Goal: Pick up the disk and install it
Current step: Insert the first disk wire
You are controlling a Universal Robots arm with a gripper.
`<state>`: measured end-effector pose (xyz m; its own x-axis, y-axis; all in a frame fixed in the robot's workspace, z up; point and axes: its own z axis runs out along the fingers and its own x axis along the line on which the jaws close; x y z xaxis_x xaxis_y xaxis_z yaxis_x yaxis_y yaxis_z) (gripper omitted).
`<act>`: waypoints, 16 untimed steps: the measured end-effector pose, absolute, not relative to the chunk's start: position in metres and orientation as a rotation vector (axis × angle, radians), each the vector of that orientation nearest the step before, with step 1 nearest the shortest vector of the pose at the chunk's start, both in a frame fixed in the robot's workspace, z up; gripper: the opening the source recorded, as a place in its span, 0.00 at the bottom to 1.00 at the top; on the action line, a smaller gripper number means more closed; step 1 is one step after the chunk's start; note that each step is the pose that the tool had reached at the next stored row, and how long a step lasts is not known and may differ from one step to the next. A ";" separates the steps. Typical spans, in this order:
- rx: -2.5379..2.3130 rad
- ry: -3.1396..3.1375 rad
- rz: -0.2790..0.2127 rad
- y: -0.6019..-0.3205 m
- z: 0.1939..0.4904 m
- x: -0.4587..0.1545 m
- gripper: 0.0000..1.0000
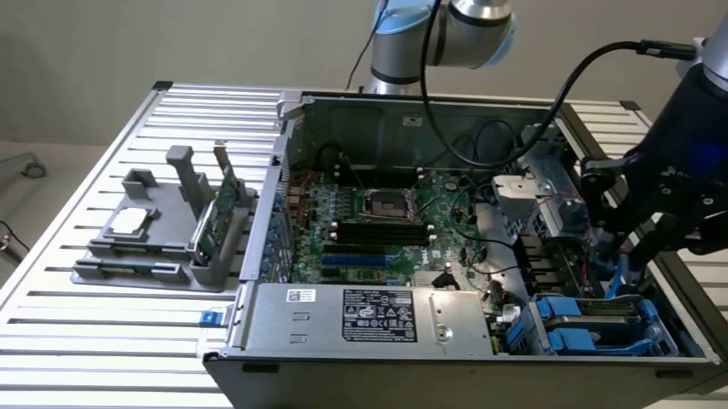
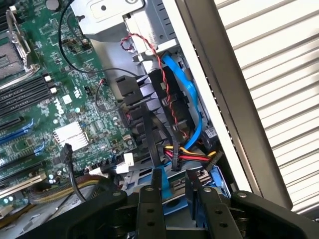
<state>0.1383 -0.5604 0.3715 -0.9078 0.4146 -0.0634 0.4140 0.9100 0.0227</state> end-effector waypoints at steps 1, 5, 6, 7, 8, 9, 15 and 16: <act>0.654 2.997 0.016 -0.560 0.371 0.138 0.33; 0.661 2.982 0.010 -0.560 0.369 0.136 0.33; 0.661 2.981 0.007 -0.560 0.369 0.135 0.33; 0.660 2.979 0.003 -0.560 0.368 0.134 0.33; 0.659 2.975 0.000 -0.560 0.368 0.133 0.33; 0.658 2.970 -0.003 -0.560 0.368 0.131 0.33; 0.651 2.941 -0.014 -0.550 0.364 0.128 0.33; 0.649 2.935 -0.021 -0.549 0.364 0.128 0.33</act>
